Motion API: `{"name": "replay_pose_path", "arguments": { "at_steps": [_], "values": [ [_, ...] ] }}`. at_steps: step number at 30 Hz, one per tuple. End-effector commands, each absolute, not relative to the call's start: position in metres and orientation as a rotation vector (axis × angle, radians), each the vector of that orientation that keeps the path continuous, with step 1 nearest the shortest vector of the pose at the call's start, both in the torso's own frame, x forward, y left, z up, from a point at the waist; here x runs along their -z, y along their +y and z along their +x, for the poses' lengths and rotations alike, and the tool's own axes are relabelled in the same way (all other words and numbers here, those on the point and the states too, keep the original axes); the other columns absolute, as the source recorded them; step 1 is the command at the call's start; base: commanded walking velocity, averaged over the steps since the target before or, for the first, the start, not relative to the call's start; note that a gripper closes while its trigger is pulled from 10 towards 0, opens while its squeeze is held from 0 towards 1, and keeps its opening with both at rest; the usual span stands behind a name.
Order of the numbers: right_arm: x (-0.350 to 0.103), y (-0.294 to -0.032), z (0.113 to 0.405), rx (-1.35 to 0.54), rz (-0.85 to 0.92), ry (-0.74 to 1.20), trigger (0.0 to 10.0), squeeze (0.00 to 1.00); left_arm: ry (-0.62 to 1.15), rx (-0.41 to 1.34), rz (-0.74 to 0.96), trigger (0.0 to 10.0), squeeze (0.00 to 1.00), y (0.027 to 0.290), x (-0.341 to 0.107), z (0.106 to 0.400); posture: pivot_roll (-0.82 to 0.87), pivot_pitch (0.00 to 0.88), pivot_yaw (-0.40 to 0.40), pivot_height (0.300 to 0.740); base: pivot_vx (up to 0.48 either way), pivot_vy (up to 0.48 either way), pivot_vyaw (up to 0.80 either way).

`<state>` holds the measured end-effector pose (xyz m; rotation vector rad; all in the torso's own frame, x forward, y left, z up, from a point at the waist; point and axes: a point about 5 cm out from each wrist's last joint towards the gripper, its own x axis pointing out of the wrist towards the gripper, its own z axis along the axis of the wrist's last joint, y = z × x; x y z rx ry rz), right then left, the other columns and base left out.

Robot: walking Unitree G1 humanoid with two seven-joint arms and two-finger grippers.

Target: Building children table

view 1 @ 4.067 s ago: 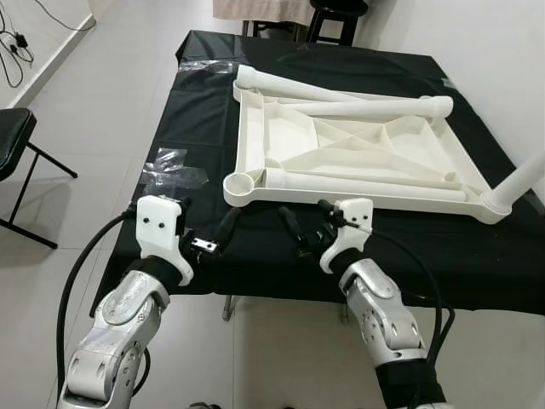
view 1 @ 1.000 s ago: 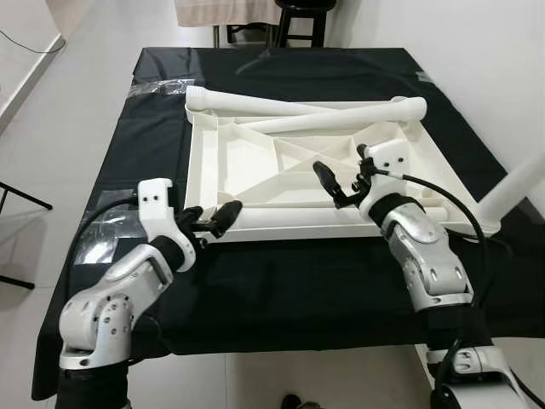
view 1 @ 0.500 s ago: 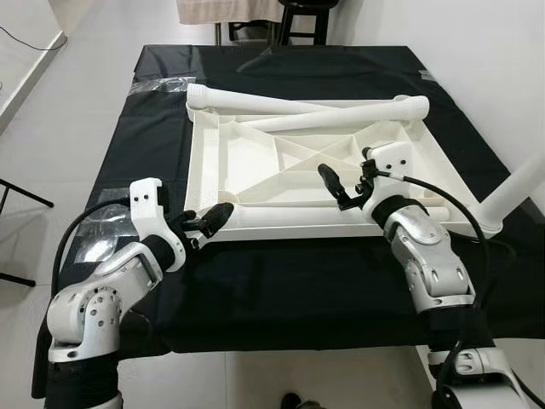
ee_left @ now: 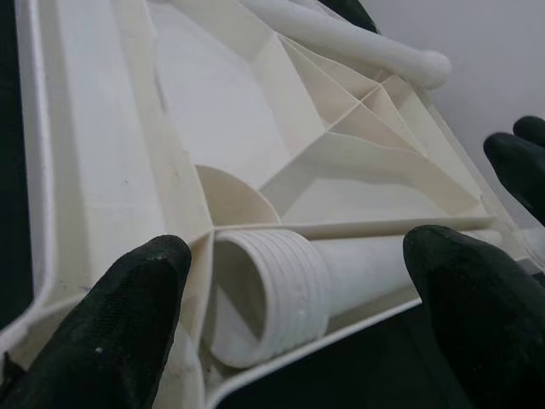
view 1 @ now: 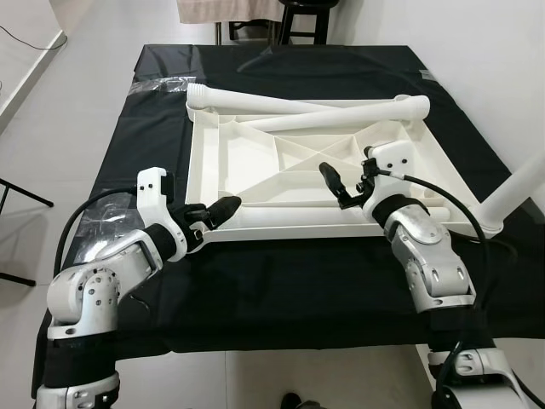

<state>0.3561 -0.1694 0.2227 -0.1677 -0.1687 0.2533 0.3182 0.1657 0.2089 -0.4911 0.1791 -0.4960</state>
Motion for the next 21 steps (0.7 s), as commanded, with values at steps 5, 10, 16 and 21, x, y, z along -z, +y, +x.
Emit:
{"name": "replay_pose_path", "arguments": {
  "at_steps": [5,10,16,21],
  "values": [
    [-0.217,-0.173,0.353,-0.243,-0.161,-0.143,10.0,0.0,0.232,0.509,-0.539,10.0,0.0,0.171,-0.203,0.326,0.03,0.225,-0.066,0.74,0.0,0.0,0.0],
    [-0.215,-0.172,0.352,-0.245,-0.16,-0.134,10.0,0.0,0.25,0.602,-0.572,10.0,0.0,0.158,-0.208,0.331,0.01,0.234,-0.059,0.74,0.0,0.0,0.0],
    [-0.213,-0.174,0.35,-0.241,-0.159,-0.129,10.0,0.0,0.236,0.682,-0.578,10.0,0.0,0.148,-0.218,0.327,0.01,0.239,-0.055,0.74,0.0,0.0,0.0],
    [-0.213,-0.174,0.351,-0.239,-0.158,-0.126,10.0,0.0,0.236,0.712,-0.588,10.0,0.0,0.145,-0.221,0.326,0.02,0.239,-0.054,0.74,0.0,0.0,0.0]
  ]
}}
